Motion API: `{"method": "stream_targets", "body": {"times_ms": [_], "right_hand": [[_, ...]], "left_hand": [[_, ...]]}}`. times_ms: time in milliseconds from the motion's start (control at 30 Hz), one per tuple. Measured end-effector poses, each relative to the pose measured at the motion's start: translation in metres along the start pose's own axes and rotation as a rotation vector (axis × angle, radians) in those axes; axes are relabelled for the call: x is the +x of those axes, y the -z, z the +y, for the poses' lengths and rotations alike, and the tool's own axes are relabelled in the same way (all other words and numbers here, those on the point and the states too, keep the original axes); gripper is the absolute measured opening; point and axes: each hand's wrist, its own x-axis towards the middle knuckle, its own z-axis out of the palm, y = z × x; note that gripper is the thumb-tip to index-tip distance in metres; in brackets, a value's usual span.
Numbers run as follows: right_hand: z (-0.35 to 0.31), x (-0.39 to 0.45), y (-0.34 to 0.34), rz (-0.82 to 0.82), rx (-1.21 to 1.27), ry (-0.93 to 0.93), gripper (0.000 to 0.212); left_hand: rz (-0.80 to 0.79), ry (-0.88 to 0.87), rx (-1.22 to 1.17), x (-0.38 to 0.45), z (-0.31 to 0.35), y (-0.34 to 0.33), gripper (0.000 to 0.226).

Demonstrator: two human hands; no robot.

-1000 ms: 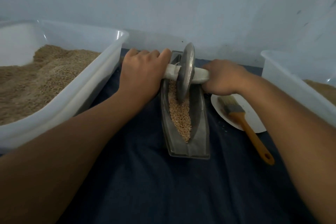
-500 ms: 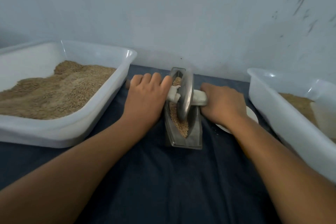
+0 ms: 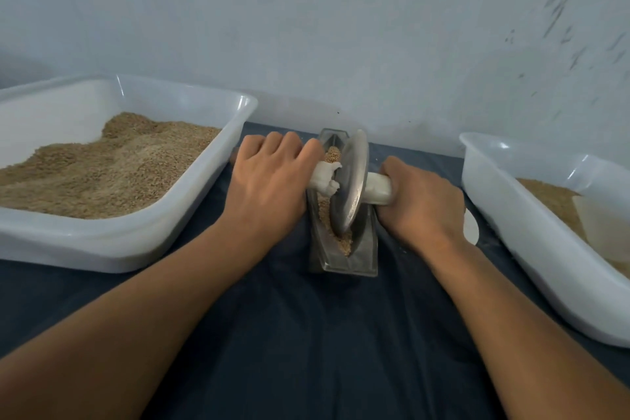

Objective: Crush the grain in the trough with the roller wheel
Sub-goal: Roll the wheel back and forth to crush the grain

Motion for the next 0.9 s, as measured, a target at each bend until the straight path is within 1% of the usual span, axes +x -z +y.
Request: {"method": "stream_targets", "body": {"times_ms": [100,267,400,500,633,700,767,900], "right_hand": [[-0.003,0.002,0.003,0.043,-0.006,0.021,0.022],[-0.005,0.0,0.005,0.083,-0.001,0.061,0.021],[-0.002,0.001,0.007,0.03,0.008,0.122,0.018],[0.002,0.002,0.007,0.002,0.017,0.169,0.019],[0.005,0.004,0.005,0.035,-0.023,0.196,0.019],[0.005,0.006,0.003,0.039,-0.051,0.198,0.02],[0.005,0.009,0.0,0.027,-0.054,0.187,0.023],[0.008,0.023,-0.011,-0.081,-0.042,0.142,0.014]], "left_hand": [[0.015,0.023,0.032,0.001,-0.002,0.005,0.041],[-0.013,0.046,0.038,-0.002,-0.004,0.007,0.045],[-0.072,0.046,0.018,-0.005,-0.003,0.003,0.045],[-0.079,0.027,-0.02,-0.006,-0.003,0.0,0.046],[-0.135,0.022,-0.025,-0.003,-0.006,-0.009,0.042],[-0.152,0.013,-0.013,-0.001,-0.008,-0.014,0.037],[-0.159,0.001,-0.008,0.002,-0.01,-0.018,0.038],[-0.185,-0.014,0.014,0.013,-0.011,-0.03,0.041]]}}
